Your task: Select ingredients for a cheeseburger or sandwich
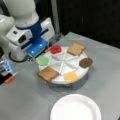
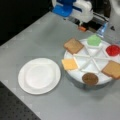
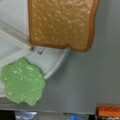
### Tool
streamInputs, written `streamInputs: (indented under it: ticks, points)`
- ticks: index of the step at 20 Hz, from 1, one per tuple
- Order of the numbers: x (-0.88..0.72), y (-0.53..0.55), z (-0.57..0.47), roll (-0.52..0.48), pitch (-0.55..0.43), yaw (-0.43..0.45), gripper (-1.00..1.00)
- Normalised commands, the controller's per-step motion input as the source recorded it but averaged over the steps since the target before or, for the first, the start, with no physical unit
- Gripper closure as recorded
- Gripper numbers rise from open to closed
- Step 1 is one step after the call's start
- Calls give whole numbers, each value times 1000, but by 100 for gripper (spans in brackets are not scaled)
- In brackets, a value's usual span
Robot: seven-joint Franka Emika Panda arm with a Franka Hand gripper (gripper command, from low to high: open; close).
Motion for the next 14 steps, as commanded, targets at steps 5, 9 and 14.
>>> streamInputs:
  ticks: [5,9,14]
  points:
    - [-14,-211,-175,313,-98,20,-100]
    - [42,-230,-233,559,-138,14,-100]
    - [27,-221,-239,563,-156,56,-100]
